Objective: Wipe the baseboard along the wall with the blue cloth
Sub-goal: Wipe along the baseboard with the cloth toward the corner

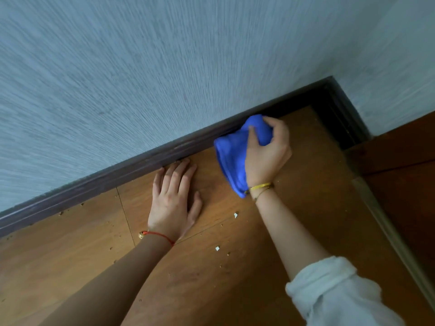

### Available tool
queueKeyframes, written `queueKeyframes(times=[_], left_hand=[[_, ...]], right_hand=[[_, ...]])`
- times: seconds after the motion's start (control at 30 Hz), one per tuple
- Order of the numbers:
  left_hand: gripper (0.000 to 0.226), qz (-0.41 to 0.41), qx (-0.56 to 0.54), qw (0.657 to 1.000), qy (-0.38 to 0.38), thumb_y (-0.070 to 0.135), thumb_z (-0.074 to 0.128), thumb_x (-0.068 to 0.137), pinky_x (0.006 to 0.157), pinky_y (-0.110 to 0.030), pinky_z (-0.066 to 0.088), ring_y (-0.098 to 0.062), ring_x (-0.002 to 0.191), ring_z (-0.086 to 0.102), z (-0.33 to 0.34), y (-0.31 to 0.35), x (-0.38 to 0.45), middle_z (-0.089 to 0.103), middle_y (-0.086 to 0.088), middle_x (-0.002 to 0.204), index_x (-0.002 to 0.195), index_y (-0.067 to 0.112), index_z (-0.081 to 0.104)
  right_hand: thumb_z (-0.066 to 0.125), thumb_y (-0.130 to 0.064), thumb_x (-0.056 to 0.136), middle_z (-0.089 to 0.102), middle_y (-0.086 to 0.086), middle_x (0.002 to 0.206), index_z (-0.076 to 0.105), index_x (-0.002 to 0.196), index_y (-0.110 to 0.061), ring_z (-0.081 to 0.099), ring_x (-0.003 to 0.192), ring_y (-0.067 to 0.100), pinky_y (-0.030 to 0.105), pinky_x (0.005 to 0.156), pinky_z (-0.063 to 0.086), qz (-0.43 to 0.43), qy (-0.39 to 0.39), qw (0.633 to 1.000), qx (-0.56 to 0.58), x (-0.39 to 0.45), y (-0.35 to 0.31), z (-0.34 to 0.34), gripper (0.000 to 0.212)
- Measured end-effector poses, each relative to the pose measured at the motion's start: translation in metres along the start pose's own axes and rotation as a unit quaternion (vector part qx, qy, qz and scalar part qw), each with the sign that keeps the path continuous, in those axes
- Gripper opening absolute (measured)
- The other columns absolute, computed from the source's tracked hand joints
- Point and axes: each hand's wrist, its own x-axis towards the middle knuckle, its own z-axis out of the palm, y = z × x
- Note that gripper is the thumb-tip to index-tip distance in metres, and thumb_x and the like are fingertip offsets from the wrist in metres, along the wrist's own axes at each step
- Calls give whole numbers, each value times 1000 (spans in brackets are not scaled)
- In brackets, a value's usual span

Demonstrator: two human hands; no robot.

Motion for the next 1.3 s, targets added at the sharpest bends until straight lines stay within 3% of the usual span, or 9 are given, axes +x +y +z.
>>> queueKeyframes(times=[0.17,0.37,0.6,0.73,0.83,0.93,1.07,1.2,1.3], left_hand=[[58,3,-3,1000,5,35,48,94,123,-53,24,-30,142,42,1,0,0,49,-12,152,145,7,52],[58,-1,2,1000,-1,37,47,96,127,-48,16,-28,145,38,1,0,0,47,-11,154,147,10,50],[57,6,-10,1000,8,34,50,94,124,-52,23,-31,141,44,2,-1,1,49,-11,152,144,7,53],[57,3,-3,1000,-1,35,49,95,125,-52,20,-30,143,42,0,-1,0,48,-11,152,145,8,52],[57,2,-5,1000,0,36,49,95,124,-52,21,-30,143,42,1,0,1,49,-11,152,145,8,52],[57,2,-9,1000,4,35,49,94,123,-54,24,-31,142,43,2,-1,1,49,-12,151,144,7,53],[56,9,-11,1000,8,34,50,94,122,-55,25,-31,142,43,2,-2,0,49,-12,151,143,7,53],[56,10,-12,1000,9,34,49,94,124,-52,22,-31,142,44,1,-1,0,50,-12,151,143,6,54],[57,7,-10,1000,4,35,48,95,125,-50,20,-31,142,43,0,-2,0,49,-12,152,144,7,53]], right_hand=[[74,1,76,65,6,92,68,90,-6,62,88,20,14,82,43,-65,-137,988,10,-19,-3,-2,17],[74,-6,76,66,7,94,68,95,-4,62,89,18,6,83,37,5,16,1000,-14,42,8,-20,19],[78,-2,77,65,4,98,66,97,-4,61,92,14,12,86,43,-45,-61,997,20,2,-11,-11,23],[77,-12,81,68,3,97,68,98,-4,63,90,14,20,84,48,9,4,1000,15,31,8,-20,21],[75,-12,83,67,6,98,68,100,-3,62,92,19,10,85,42,13,34,999,1,25,5,-12,21],[75,-13,86,64,9,104,66,106,-1,60,98,16,12,89,41,-23,-23,999,1,-10,-5,-3,25],[77,-17,85,60,9,117,63,118,-4,56,111,19,32,96,47,-51,-82,995,-12,-27,1,-4,39],[80,-23,81,57,8,128,59,127,-6,51,120,21,28,105,39,-50,-81,995,-39,-37,-3,-2,53],[75,-13,85,55,11,129,56,129,-3,52,121,21,29,103,43,-40,-71,996,-24,-41,-5,3,48]])
